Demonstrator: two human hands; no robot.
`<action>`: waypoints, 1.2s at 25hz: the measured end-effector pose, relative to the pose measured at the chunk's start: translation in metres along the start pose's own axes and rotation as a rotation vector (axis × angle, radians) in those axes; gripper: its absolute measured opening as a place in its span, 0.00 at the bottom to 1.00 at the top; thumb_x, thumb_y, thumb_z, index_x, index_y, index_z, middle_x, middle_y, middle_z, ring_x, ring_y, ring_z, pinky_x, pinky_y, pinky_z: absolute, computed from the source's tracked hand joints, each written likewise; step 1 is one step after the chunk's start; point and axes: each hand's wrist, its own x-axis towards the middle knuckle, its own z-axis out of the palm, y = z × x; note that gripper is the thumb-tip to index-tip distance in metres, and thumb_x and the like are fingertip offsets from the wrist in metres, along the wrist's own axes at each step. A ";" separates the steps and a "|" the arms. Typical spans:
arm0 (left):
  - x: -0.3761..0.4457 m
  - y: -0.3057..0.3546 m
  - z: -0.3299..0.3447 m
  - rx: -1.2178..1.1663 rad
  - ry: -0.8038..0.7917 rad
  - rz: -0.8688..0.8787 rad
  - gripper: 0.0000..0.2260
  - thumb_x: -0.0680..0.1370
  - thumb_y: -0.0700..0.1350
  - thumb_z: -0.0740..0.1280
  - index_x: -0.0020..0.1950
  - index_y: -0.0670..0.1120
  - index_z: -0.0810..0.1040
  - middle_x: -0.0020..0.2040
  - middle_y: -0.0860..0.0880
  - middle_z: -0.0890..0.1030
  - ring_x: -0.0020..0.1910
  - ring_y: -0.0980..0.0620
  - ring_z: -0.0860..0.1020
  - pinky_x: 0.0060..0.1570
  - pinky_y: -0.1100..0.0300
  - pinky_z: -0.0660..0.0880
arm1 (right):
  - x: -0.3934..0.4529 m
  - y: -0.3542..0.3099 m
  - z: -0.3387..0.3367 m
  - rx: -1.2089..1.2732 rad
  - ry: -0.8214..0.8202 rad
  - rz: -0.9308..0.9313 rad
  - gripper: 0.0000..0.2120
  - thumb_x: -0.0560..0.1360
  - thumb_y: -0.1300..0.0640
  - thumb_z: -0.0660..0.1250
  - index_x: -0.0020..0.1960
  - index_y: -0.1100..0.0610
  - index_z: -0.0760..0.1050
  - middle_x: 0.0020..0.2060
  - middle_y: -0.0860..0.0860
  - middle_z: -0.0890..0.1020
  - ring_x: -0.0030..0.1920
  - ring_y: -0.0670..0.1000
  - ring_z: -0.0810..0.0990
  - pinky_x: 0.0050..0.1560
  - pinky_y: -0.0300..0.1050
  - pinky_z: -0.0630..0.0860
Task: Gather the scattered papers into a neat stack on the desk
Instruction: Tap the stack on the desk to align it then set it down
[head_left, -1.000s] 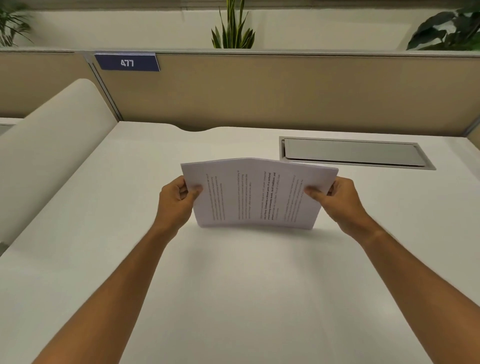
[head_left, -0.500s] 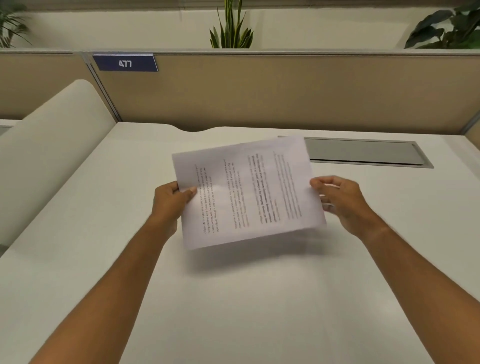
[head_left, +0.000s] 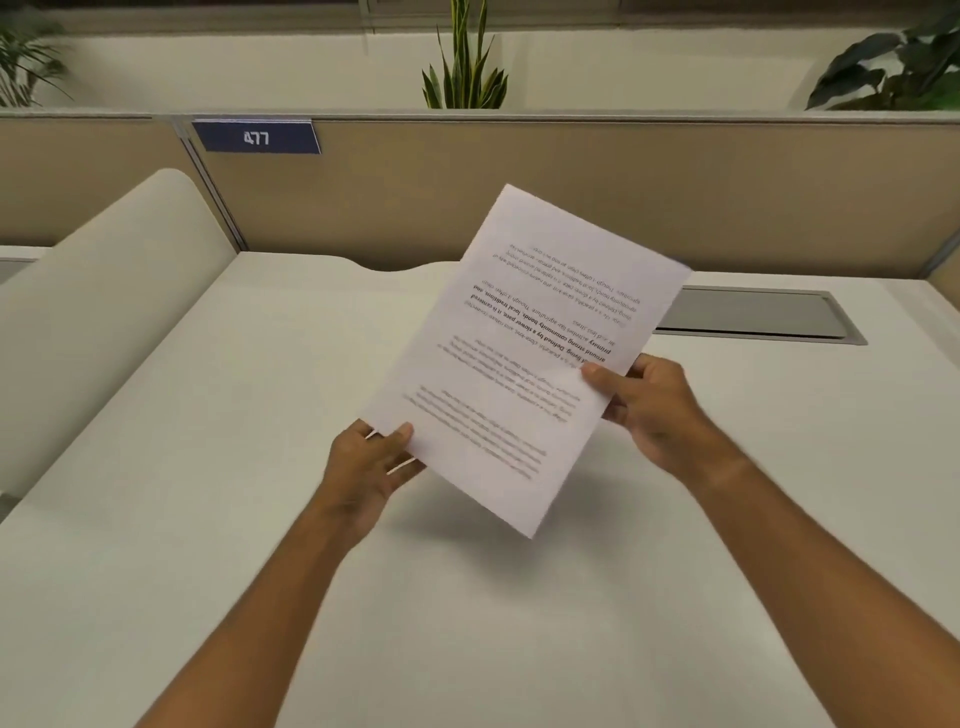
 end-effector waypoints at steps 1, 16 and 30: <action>0.001 0.008 -0.009 0.026 -0.068 -0.017 0.14 0.72 0.43 0.73 0.57 0.45 0.81 0.53 0.47 0.85 0.50 0.46 0.82 0.45 0.54 0.81 | 0.001 -0.010 -0.009 -0.059 -0.055 -0.001 0.11 0.75 0.66 0.70 0.57 0.63 0.81 0.49 0.53 0.88 0.47 0.51 0.87 0.41 0.42 0.82; 0.041 0.059 0.040 0.505 0.011 0.441 0.05 0.73 0.44 0.75 0.40 0.53 0.83 0.45 0.52 0.87 0.45 0.49 0.86 0.46 0.57 0.82 | 0.005 -0.044 -0.017 -0.423 -0.116 -0.375 0.11 0.72 0.62 0.76 0.52 0.52 0.84 0.49 0.48 0.88 0.50 0.51 0.87 0.50 0.46 0.83; 0.044 0.050 0.039 0.114 0.186 0.257 0.04 0.75 0.35 0.71 0.48 0.42 0.82 0.42 0.50 0.87 0.42 0.50 0.85 0.41 0.58 0.81 | -0.005 -0.002 -0.034 -0.224 -0.079 -0.090 0.13 0.68 0.51 0.76 0.50 0.56 0.83 0.45 0.52 0.88 0.44 0.52 0.87 0.45 0.47 0.83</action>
